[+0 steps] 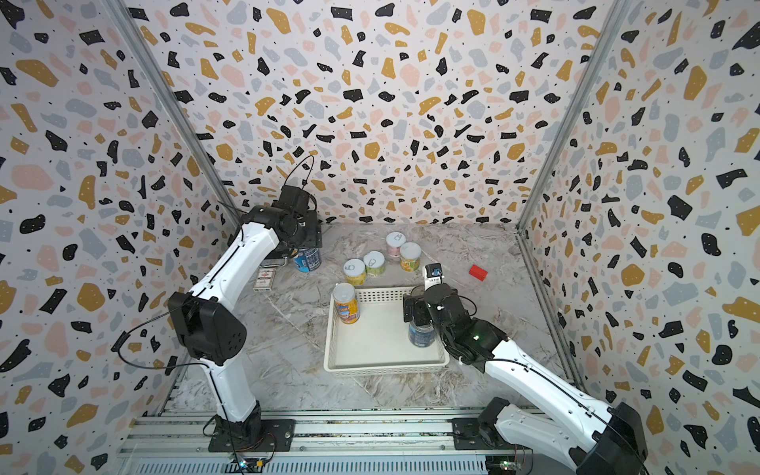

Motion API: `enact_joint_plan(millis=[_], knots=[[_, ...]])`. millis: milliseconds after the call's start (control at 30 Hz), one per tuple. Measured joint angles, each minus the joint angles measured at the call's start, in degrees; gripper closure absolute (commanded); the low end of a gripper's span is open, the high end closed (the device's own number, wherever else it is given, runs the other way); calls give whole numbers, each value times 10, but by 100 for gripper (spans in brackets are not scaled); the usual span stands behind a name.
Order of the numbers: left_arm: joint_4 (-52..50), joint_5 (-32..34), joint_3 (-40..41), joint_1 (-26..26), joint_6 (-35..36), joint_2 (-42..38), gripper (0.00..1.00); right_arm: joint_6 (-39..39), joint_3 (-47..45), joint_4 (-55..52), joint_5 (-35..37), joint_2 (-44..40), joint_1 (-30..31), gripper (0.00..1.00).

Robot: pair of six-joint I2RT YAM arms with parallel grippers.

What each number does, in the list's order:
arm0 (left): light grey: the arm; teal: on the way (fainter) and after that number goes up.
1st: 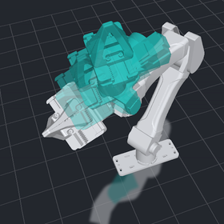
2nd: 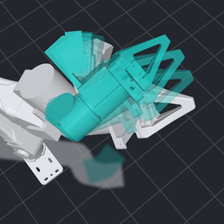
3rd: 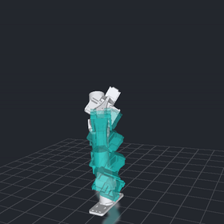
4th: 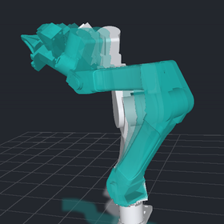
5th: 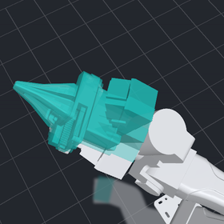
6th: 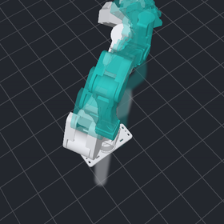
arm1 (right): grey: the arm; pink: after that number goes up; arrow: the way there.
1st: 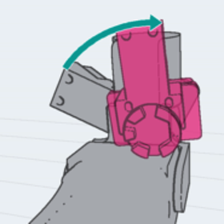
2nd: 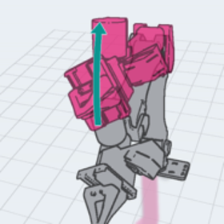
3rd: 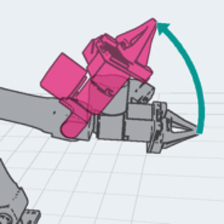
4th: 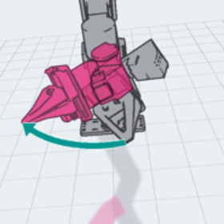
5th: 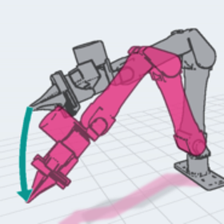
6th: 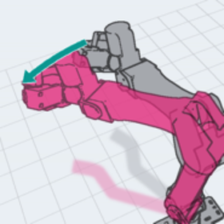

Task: Put the canned food in the basket
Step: Pick up the canned food from the center of the board, then place the canned food in the basket.

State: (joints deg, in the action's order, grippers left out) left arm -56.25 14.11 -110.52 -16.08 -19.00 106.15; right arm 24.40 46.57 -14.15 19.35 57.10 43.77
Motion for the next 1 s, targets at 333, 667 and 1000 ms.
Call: enact_joint_plan(millis=[333,667,1000], knots=[[-58,2,74,0,-3,-129,48,-3,0,1,11,0,0,0],[-81,-35,206,-1,-17,-304,49,-4,0,1,19,-4,0,0],[-51,-71,372,-8,-62,-511,50,-7,-1,1,24,-7,0,0]])
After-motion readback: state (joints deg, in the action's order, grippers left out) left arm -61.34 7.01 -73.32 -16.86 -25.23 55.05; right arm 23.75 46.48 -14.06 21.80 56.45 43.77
